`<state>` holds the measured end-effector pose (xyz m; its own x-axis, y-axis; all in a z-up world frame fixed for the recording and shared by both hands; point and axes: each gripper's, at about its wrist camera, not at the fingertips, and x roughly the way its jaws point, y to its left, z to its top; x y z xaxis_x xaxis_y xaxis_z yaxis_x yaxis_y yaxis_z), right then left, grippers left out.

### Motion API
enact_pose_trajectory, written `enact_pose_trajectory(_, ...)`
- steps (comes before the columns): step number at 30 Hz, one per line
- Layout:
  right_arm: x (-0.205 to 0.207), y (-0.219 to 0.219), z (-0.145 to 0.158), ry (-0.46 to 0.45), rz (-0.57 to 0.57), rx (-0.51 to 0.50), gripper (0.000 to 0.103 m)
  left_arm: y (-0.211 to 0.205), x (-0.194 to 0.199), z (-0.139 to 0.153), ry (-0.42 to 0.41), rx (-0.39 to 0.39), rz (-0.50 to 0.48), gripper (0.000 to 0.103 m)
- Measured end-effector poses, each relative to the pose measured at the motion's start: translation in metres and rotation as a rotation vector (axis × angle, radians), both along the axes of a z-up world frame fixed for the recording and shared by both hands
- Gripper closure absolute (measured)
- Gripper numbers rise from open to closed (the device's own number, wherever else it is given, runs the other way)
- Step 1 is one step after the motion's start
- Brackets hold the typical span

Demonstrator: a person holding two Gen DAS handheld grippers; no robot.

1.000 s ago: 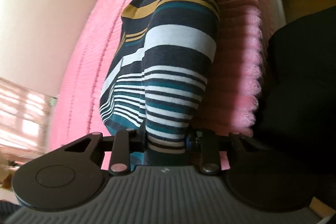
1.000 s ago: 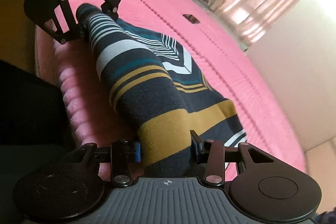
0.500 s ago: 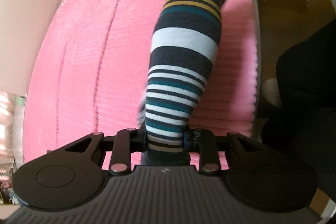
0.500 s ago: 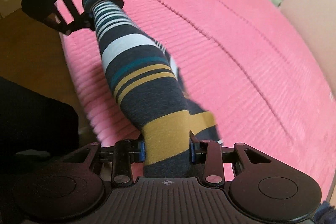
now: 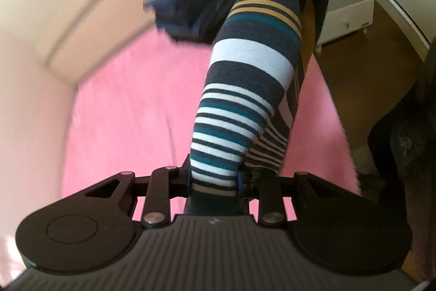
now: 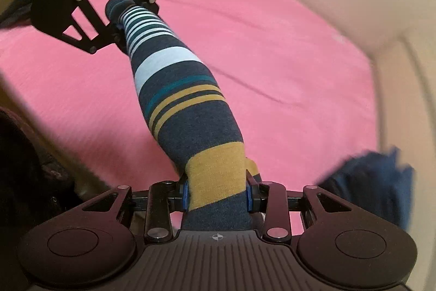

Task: Fold clothes
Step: 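Carry the sweater with both grippers toward the stack of navy clothes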

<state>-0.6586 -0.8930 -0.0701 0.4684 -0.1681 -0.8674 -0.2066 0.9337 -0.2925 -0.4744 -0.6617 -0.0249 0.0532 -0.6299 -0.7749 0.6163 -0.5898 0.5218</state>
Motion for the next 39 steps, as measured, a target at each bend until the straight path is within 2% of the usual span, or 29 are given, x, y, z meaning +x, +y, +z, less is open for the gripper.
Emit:
enact_pose_trajectory(4,-0.024,-0.04,0.038,-0.057,-0.12,-0.064,0.069,-0.055,-0.025,0.031,-0.013,-0.088,-0.146,0.078)
enact_pose_trajectory(11,-0.057,-0.156,0.104,-0.143,-0.217,-0.164,0.069,-0.171,-0.079,0.078,-0.029,-0.236,-0.267,0.078)
enact_pose_trajectory(15,-0.066,-0.251,0.135,-0.197,-0.209,-0.212,0.069,-0.261,-0.114,0.095,-0.049,-0.315,-0.259,0.078)
enact_pose_trajectory(22,-0.052,-0.452,0.176,-0.296,-0.128,-0.271,0.069,-0.455,-0.172,0.136,-0.1,-0.394,-0.163,0.078)
enact_pose_trajectory(25,-0.045,-0.519,0.181,-0.365,-0.103,-0.319,0.068,-0.519,-0.188,0.143,-0.139,-0.471,-0.134,0.078)
enact_pose_trajectory(28,-0.041,-0.561,0.149,-0.419,-0.086,-0.378,0.068,-0.561,-0.2,0.109,-0.186,-0.511,-0.14,0.078)
enact_pose_trajectory(31,-0.04,-0.583,0.073,-0.408,-0.075,-0.383,0.067,-0.587,-0.207,0.035,-0.188,-0.442,-0.14,0.077)
enact_pose_trajectory(34,-0.038,-0.591,-0.024,-0.31,-0.056,-0.314,0.066,-0.594,-0.214,-0.058,-0.202,-0.288,-0.141,0.076)
enact_pose_trajectory(36,-0.037,-0.59,-0.075,-0.201,-0.042,-0.232,0.064,-0.59,-0.218,-0.095,-0.219,-0.227,-0.146,0.076)
enact_pose_trajectory(38,-0.044,-0.585,-0.084,-0.214,-0.052,-0.222,0.06,-0.585,-0.221,-0.132,-0.237,-0.166,-0.151,0.076)
enact_pose_trajectory(39,-0.049,-0.583,-0.084,-0.23,-0.058,-0.222,0.057,-0.585,-0.22,-0.139,-0.229,-0.149,-0.144,0.075)
